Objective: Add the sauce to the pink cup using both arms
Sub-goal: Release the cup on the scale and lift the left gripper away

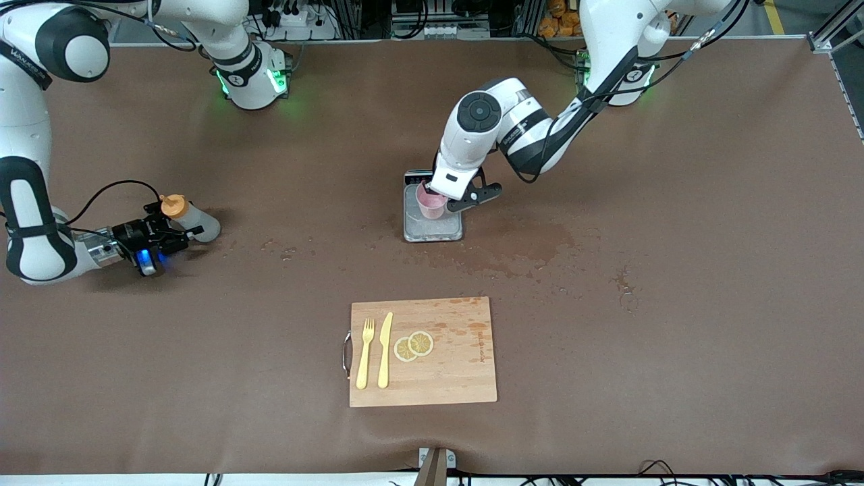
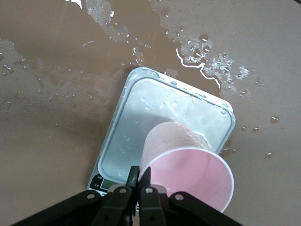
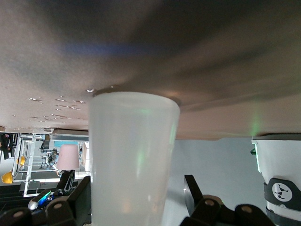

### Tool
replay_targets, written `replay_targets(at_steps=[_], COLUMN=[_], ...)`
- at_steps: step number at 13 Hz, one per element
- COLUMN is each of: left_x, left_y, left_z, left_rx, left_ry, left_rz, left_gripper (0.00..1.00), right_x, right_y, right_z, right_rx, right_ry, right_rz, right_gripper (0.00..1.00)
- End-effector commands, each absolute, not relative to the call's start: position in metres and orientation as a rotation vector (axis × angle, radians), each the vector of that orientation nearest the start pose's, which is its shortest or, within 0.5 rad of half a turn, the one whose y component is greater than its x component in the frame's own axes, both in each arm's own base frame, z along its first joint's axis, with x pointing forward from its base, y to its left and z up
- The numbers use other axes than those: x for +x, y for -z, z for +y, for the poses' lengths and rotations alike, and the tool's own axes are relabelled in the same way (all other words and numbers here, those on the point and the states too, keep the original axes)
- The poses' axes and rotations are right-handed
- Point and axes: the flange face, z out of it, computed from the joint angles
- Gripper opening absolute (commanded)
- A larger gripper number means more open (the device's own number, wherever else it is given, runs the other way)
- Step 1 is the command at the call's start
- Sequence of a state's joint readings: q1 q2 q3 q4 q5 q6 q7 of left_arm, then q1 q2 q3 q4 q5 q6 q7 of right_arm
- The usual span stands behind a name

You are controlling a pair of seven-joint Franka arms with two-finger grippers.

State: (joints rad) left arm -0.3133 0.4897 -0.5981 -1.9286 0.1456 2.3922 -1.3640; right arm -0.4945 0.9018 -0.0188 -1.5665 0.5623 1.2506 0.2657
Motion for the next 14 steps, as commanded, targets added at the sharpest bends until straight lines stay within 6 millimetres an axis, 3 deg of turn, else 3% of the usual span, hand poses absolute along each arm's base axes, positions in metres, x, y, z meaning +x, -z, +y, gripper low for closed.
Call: replay_targets(at_steps=[1,2,4,5,6,7,9,11,14], left_x=[0.406,0.406,0.406,0.406,0.412,0.415,0.428,0.458,0.487], left_y=[-0.271,-0.270,-0.269,-0.269,-0.276,-0.279,-0.294,-0.339,-0.418], left_z=[-0.489,-0.490,-0.490,-0.490,-0.492,-0.490,-0.480,-0.449,-0.412], left_rx=[-3.192,-3.189,-3.187,-3.186,-3.198,-3.201,-3.206,-3.204,-3.141], left_ry=[-0.170,-0.174,-0.176,-0.176,-0.164,-0.154,-0.115,0.000,0.124], left_rz=[-0.684,-0.692,-0.699,-0.707,-0.718,-0.725,-0.761,-0.840,-0.893], left_gripper=[0.00,0.00,0.12,0.36,0.83,1.00,1.00,1.00,1.00], right_x=[0.515,0.517,0.531,0.536,0.540,0.545,0.561,0.580,0.592], right_y=[-0.114,-0.121,-0.139,-0.147,-0.153,-0.161,-0.186,-0.218,-0.239], right_z=[-0.208,-0.208,-0.214,-0.213,-0.213,-0.207,-0.204,-0.187,-0.152], right_rx=[-1.809,-1.804,-1.814,-1.814,-1.817,-1.827,-1.839,-1.864,-1.897], right_ry=[-1.369,-1.379,-1.408,-1.430,-1.443,-1.465,-1.518,-1.586,-1.653], right_rz=[0.986,0.969,1.048,1.080,1.082,1.074,1.135,1.225,1.277], right_gripper=[0.49,0.48,0.46,0.43,0.42,0.42,0.39,0.35,0.37])
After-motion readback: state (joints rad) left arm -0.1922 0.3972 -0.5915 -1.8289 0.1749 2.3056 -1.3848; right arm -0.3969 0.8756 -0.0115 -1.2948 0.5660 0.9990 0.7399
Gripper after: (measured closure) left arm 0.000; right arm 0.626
